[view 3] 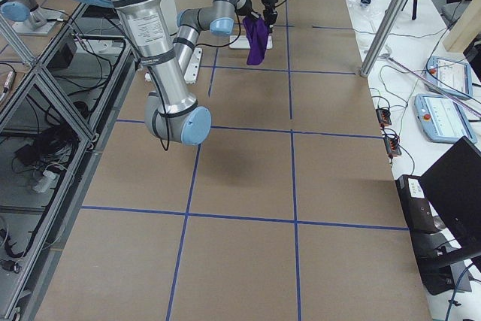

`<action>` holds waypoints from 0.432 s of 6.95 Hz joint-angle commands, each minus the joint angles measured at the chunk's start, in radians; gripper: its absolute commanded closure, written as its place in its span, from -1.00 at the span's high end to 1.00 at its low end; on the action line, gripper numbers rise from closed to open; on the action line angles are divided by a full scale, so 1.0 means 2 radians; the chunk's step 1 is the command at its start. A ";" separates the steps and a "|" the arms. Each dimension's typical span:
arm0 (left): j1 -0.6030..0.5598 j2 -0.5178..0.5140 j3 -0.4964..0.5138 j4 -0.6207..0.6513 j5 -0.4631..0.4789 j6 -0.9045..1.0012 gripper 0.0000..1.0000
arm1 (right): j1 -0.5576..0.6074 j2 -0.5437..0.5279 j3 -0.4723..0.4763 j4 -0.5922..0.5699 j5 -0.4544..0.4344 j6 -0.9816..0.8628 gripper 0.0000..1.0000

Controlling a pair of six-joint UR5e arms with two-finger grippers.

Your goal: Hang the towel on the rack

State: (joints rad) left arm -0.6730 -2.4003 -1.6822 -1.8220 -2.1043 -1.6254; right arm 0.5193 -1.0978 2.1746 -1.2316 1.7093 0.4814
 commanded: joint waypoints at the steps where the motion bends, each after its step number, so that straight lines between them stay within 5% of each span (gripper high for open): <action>1: 0.000 0.007 -0.003 0.001 0.001 0.018 -1.00 | 0.003 -0.005 0.002 -0.004 0.002 0.005 1.00; 3: -0.002 0.026 -0.007 0.004 0.001 0.052 -1.00 | 0.019 -0.028 0.001 -0.005 0.043 0.006 1.00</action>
State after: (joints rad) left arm -0.6748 -2.3723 -1.6914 -1.8164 -2.1032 -1.5648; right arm 0.5350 -1.1246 2.1774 -1.2401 1.7511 0.4914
